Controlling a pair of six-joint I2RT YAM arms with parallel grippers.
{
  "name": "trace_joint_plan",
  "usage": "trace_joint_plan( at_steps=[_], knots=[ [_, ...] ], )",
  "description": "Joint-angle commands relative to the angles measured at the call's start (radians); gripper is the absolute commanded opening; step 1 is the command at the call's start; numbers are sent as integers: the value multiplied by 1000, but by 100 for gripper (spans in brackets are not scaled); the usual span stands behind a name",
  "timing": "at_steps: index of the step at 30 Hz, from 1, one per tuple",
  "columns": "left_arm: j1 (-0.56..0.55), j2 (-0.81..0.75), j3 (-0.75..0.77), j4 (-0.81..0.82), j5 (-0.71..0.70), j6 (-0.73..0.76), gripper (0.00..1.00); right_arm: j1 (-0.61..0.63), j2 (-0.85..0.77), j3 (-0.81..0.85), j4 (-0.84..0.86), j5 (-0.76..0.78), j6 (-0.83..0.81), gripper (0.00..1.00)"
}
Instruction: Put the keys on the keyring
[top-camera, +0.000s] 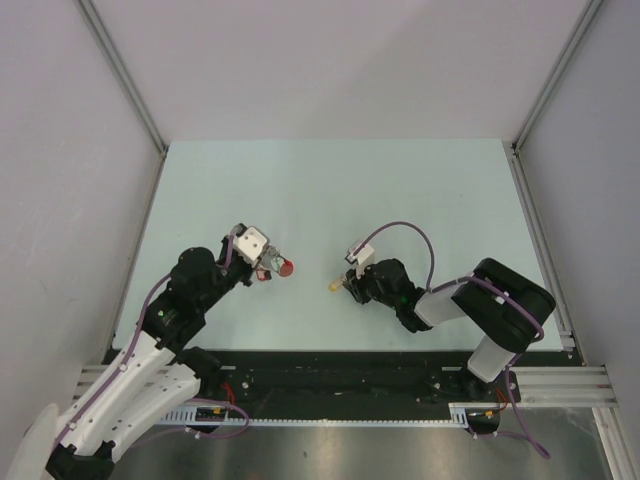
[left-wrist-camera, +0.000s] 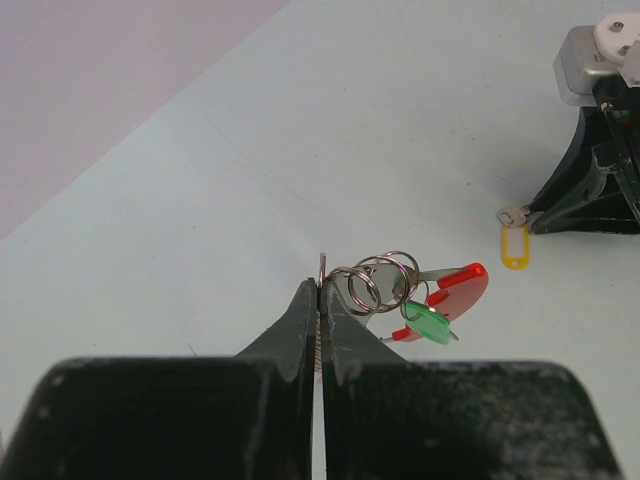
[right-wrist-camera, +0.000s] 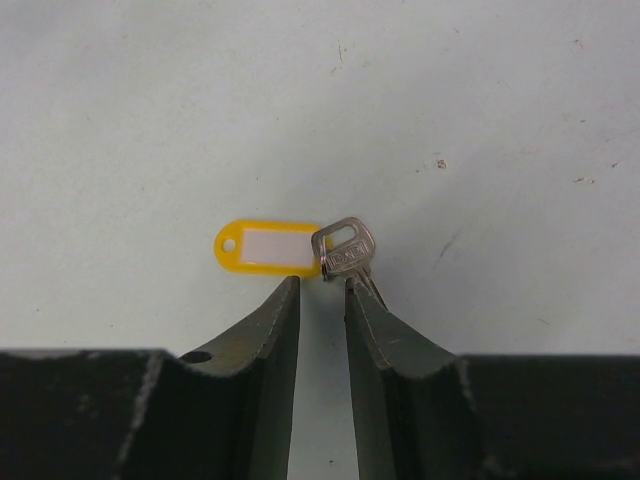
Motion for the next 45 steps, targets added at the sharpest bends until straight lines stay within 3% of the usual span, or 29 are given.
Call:
trace_joint_plan(
  at_steps=[1,17,36,45],
  knots=[
    [8,-5,7,59,2,-15,0,-7,12,25,75,4,-24,29],
    [8,-4,9,59,5,-16,0,-20,26,37,95,-13,-24,29],
    [8,-7,7,56,7,-15,0,-21,66,53,81,-43,-28,21],
    [8,-9,7,58,13,-16,0,-20,19,54,42,-49,-45,0]
  ],
)
